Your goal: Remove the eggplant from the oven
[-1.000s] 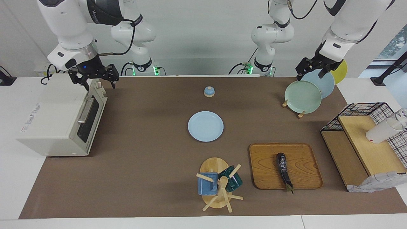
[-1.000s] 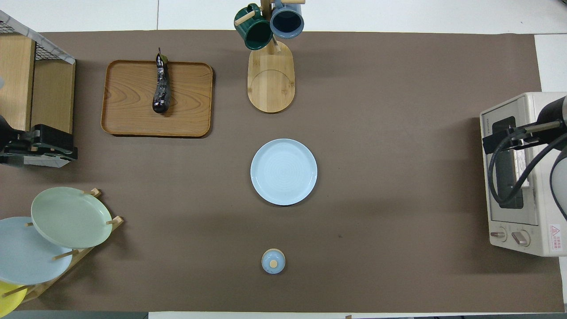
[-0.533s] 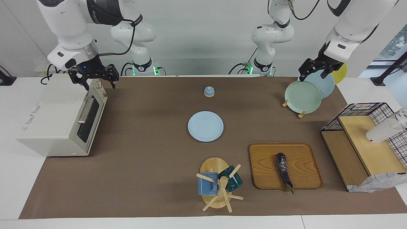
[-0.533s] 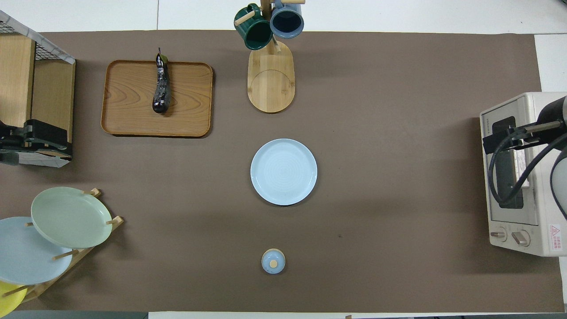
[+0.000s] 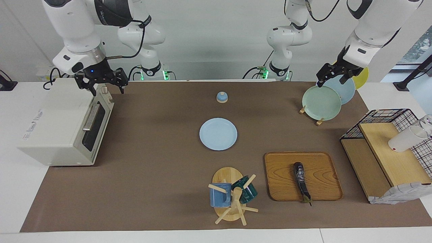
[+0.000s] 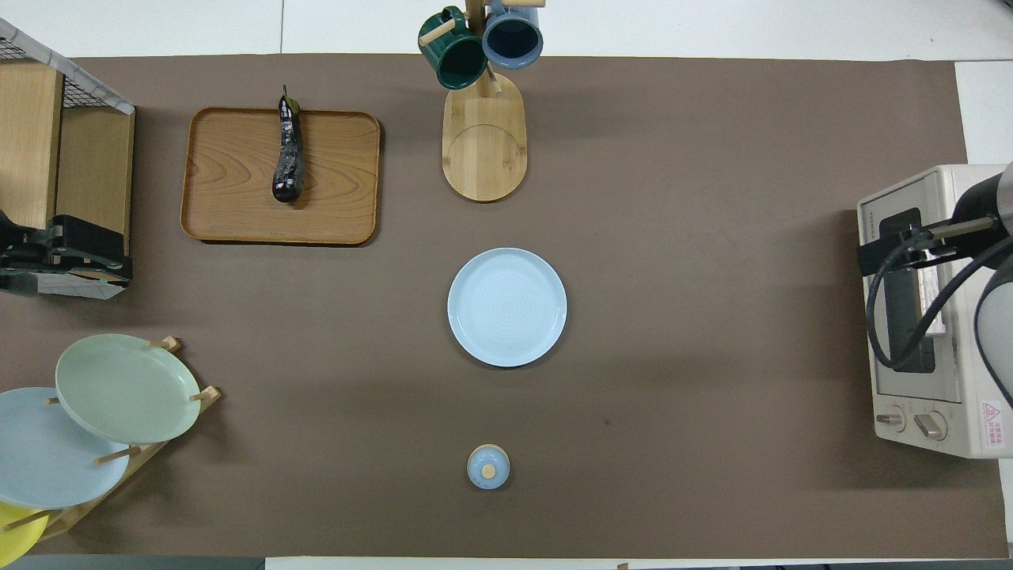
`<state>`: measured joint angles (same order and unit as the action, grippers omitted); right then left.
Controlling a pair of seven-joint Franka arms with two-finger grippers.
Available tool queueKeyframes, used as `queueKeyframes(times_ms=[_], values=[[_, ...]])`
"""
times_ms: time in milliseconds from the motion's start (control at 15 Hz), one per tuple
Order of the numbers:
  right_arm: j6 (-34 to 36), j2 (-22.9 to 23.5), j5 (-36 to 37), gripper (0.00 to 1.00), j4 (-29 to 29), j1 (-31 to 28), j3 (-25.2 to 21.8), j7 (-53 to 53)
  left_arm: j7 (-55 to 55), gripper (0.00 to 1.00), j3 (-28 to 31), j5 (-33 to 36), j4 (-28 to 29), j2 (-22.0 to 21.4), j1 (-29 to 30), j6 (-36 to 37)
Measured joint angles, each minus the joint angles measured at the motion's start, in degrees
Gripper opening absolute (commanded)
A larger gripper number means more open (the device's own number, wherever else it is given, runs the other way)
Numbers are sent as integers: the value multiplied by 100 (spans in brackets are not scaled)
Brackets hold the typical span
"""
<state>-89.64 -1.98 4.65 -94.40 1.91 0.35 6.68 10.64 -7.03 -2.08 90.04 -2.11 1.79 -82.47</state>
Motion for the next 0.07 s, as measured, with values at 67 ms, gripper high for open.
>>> queueKeyframes(times_ms=[67], values=[[0,0,0,100,0,0,0,0,0,100,0,0,39,1,0,-21]])
